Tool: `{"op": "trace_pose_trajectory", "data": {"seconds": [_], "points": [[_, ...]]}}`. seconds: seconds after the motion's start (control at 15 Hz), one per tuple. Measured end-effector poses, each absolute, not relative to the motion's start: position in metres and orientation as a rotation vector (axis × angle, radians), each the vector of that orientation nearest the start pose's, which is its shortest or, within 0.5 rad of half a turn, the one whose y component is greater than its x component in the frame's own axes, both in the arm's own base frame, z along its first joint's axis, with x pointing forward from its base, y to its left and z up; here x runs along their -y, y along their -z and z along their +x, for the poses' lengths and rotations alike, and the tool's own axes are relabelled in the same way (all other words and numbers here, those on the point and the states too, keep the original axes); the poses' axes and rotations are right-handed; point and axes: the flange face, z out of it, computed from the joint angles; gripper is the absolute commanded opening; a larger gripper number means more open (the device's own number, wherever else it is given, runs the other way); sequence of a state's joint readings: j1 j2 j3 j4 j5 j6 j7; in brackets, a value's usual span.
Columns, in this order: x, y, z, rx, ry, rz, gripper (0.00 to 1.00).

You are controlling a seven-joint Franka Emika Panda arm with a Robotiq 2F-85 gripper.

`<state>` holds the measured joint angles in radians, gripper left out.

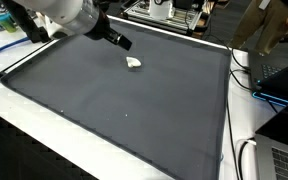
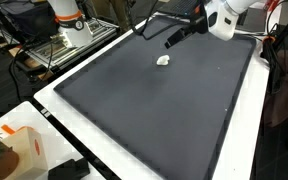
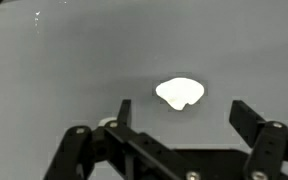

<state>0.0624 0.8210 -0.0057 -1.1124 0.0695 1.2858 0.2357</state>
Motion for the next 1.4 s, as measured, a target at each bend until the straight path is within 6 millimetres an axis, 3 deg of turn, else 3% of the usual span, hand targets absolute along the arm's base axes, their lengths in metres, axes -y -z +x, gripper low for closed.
{"op": "trace_pose_trajectory", "data": {"seconds": [0.27,0.53,1.07,1.4], "points": [[-0.040,-0.326,0.666,-0.297,-0.865,-2.933,1.00],[-0.035,-0.344,0.654,-0.249,-0.790,-2.934,1.00],[-0.036,-0.338,0.657,-0.246,-0.787,-2.935,1.00],[-0.026,-0.317,0.657,-0.293,-0.594,-2.979,1.00]]}}
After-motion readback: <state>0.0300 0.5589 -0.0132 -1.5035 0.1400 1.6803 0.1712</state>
